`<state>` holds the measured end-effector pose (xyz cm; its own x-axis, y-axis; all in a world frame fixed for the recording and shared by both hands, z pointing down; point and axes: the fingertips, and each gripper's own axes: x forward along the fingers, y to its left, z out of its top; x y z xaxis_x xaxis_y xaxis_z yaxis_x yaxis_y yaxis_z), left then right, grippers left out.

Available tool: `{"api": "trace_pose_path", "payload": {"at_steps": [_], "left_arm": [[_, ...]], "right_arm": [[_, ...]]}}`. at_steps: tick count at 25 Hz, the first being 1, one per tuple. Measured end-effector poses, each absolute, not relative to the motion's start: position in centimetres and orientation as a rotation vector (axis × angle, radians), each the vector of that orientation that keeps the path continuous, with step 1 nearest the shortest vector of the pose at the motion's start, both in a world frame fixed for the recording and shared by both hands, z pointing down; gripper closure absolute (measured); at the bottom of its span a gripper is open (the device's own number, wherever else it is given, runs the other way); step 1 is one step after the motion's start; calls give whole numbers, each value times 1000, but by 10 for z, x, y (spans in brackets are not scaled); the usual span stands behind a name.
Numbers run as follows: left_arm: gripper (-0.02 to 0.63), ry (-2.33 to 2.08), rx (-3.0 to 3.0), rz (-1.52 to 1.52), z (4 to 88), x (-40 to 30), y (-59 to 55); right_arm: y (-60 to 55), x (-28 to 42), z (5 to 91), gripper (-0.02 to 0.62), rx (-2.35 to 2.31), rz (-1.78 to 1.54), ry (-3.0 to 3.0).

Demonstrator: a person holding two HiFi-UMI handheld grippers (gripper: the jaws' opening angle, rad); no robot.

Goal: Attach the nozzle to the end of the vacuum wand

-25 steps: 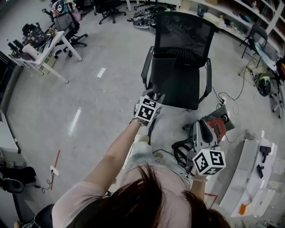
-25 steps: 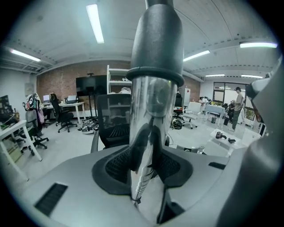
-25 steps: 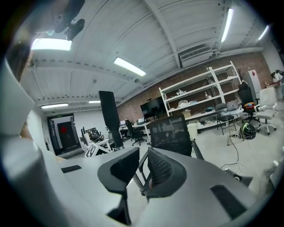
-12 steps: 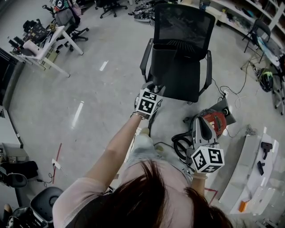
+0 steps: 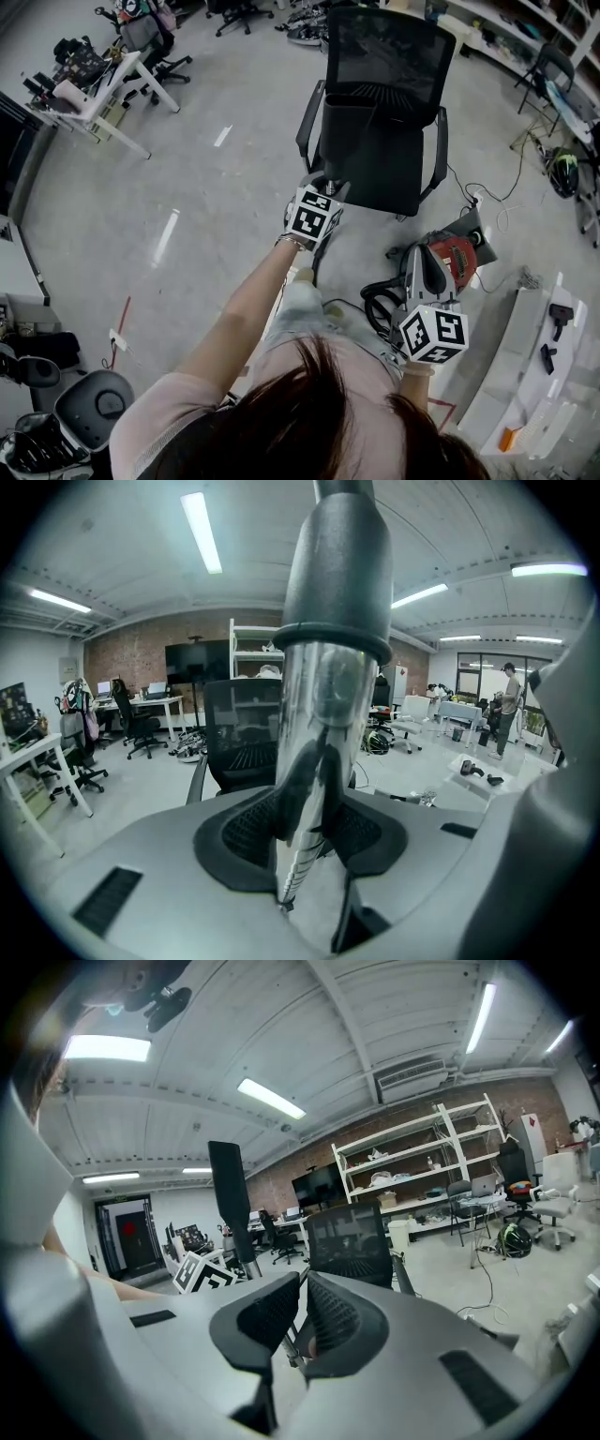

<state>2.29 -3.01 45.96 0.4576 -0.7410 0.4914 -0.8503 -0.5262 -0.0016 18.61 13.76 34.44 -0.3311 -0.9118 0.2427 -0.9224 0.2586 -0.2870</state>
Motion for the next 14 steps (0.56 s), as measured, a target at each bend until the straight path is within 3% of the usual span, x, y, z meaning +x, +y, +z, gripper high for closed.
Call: {"api": "trace_pose_path", "payload": {"at_steps": [14], "left_arm": [[458,-1344,2470,640,454,14,-45]], "right_arm": [[112,161,340,569,1782,610,-2470]]}}
